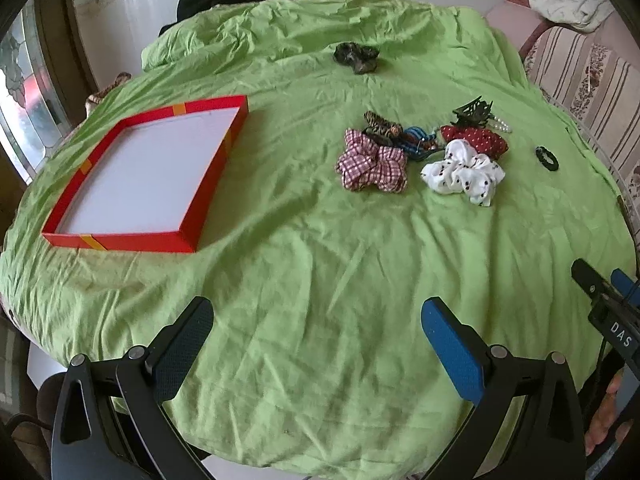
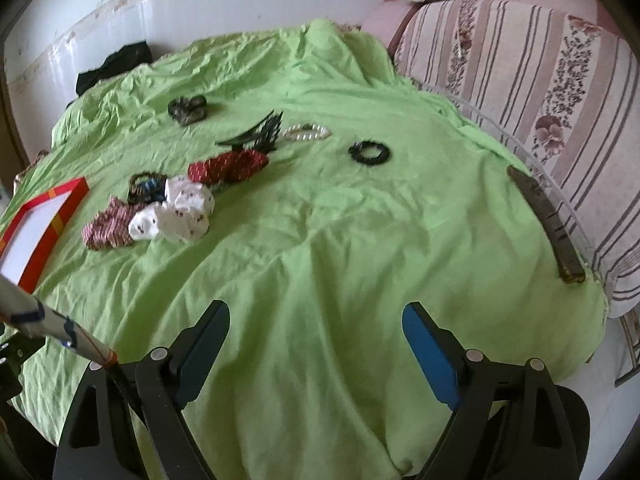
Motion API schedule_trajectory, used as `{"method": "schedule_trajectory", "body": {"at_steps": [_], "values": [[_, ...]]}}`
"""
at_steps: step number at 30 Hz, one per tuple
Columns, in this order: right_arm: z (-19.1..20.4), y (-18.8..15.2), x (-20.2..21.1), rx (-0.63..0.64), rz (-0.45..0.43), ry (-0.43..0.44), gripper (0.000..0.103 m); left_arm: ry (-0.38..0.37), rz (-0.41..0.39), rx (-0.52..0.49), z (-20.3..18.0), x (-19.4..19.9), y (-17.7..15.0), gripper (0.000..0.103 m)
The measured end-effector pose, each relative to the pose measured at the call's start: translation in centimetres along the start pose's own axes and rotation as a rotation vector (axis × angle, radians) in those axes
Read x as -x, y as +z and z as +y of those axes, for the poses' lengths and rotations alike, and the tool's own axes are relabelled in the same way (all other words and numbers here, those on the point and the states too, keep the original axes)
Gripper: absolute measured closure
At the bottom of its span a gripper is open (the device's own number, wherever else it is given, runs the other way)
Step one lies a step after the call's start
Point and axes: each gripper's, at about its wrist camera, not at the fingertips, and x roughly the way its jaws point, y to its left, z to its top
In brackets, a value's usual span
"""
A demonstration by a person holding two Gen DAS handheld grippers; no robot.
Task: Organize jewelry
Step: 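Move both tools toward the pile of scrunchies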
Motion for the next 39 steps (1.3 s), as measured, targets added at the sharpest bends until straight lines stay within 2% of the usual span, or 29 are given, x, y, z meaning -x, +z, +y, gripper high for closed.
{"method": "schedule_trajectory", "body": {"at_steps": [6,17,31,39], "values": [[0.3,-0.3,-0.9,0.008,0.046,0.008,0.012,-0.008,0.012,0.016,0.3,-0.4,0.0,0.000],[0.4,-0.5,-1.5,0.007,0.069,0.009,0.012,-0.039,0.038,0.029,0.7,-1.2,0.0,0.000],[1.1,-0.5,-2.1,0.030,0.087,0.006,0.012,-0.050,0.047,0.036,0.9,-1.7,-0.2,0.000],[1.7,0.4,-2.1,0.048,0.072,0.016,0.012,-0.047,0.024,0.013,0.9,-1.6,0.5,0.000]]}}
